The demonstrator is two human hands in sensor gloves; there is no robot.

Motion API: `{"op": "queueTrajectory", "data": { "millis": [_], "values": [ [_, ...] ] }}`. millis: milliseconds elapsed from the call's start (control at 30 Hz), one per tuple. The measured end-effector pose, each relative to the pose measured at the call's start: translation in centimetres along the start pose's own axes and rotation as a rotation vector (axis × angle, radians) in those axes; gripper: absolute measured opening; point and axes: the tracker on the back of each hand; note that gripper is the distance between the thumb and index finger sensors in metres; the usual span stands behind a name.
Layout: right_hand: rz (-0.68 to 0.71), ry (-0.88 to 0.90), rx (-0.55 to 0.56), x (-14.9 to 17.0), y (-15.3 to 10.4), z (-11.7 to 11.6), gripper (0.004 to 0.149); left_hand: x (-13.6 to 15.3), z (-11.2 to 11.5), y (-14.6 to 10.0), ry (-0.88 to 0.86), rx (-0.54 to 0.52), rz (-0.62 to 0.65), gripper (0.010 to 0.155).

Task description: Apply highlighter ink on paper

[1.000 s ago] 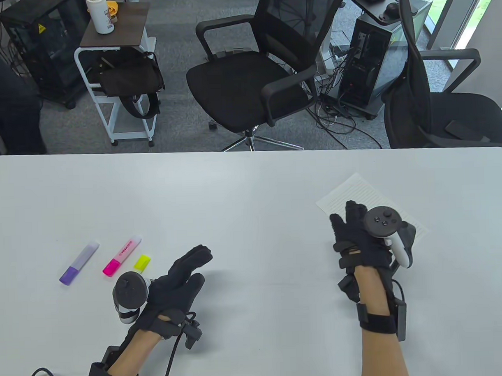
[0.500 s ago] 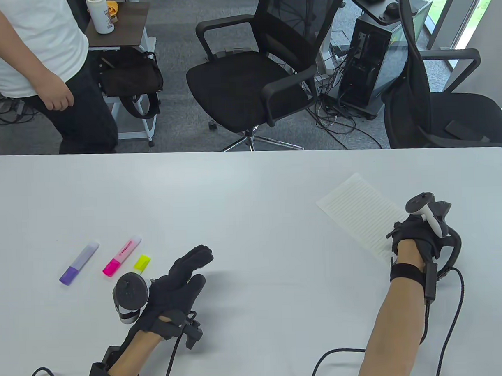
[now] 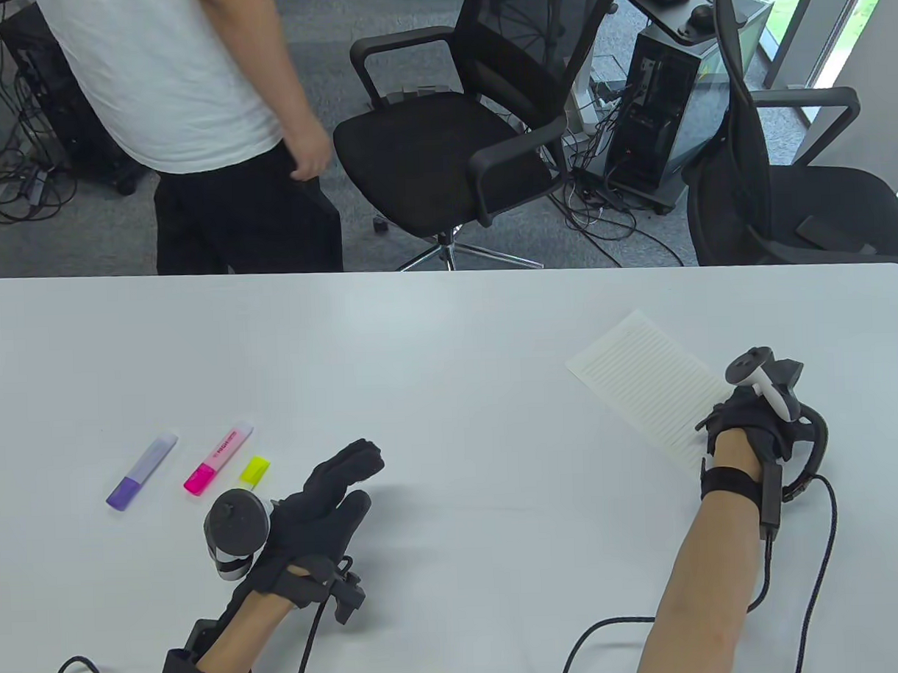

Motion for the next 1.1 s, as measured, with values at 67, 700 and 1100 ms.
{"op": "queueTrajectory", "data": {
  "millis": [67, 700, 1100],
  "values": [
    [0.007, -0.028, 0.038, -0.3, -0.2, 0.0, 0.056, -0.1, 0.0, 0.0, 0.004, -0.001, 0.001, 0.067],
    [0.313, 0.647, -0.121, -6.1, -10.9, 0.4, 0.038, -0.3, -1.1, 0.0, -0.012, -0.067, 0.006, 0.066],
    [0.353, 0.501, -0.129, -14.6, -21.5, -6.1, 0.038, -0.5, -1.2, -0.1, 0.001, -0.081, 0.006, 0.066]
  ]
}}
Point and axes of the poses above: the tracker on the back of each hand, its own x axis roughly to the little-finger side, its own y axis roughly from the wrist to the fingertips, z = x × y, and after that the axes turned 2 degrees about x, right-handed
